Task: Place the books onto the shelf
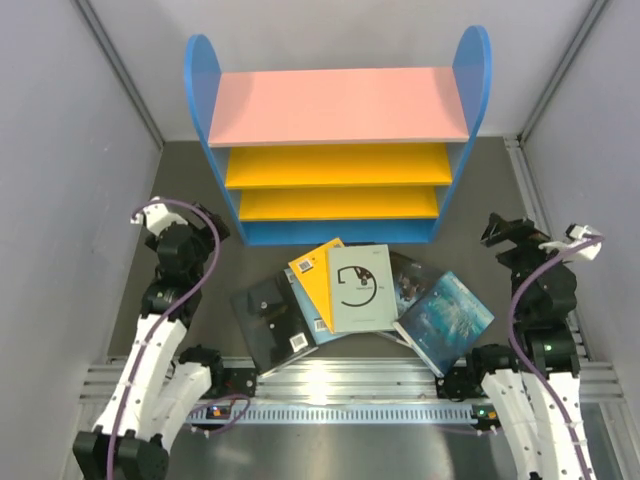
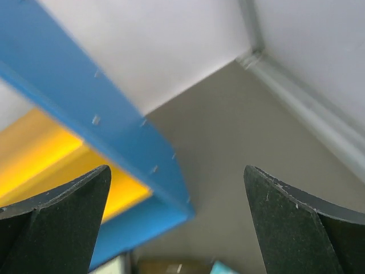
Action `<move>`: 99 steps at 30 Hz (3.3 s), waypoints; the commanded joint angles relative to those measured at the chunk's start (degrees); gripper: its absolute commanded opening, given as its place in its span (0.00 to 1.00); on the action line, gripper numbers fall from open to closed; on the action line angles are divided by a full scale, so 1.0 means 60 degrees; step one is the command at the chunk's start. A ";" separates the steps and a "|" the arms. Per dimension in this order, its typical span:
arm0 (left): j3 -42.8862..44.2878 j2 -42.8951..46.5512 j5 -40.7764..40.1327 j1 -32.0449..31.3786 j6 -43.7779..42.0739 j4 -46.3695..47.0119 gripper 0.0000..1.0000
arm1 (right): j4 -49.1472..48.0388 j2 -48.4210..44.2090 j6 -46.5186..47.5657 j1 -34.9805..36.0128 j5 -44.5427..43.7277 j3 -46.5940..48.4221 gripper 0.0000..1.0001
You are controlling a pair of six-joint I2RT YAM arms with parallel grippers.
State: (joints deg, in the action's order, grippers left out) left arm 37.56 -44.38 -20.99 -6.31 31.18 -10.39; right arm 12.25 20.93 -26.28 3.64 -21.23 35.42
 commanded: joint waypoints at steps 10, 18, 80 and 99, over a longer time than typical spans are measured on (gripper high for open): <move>-0.1994 0.4066 0.5374 0.0011 0.1304 0.2189 0.99 | 0.3278 -0.0780 -0.1786 0.0038 0.6661 0.0192 1.00; -0.1192 0.1335 0.7644 -0.0265 0.0898 0.0957 0.99 | 0.1243 0.0158 -0.1976 0.0111 0.8752 -0.1401 1.00; -0.1382 -0.2846 0.2035 -0.8148 0.2172 0.2304 0.99 | -0.0388 0.1965 -0.2445 0.3759 0.5560 -0.2740 0.00; -0.3797 -0.1817 0.1434 -0.8148 0.2245 0.4409 0.99 | 0.1990 0.3042 -0.2533 0.3773 0.6556 0.6526 0.00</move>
State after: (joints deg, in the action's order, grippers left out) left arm 17.34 -54.94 -11.42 -54.94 44.88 7.68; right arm 33.32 36.58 -39.75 25.50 14.76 64.14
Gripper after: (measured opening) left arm 0.991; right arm 0.208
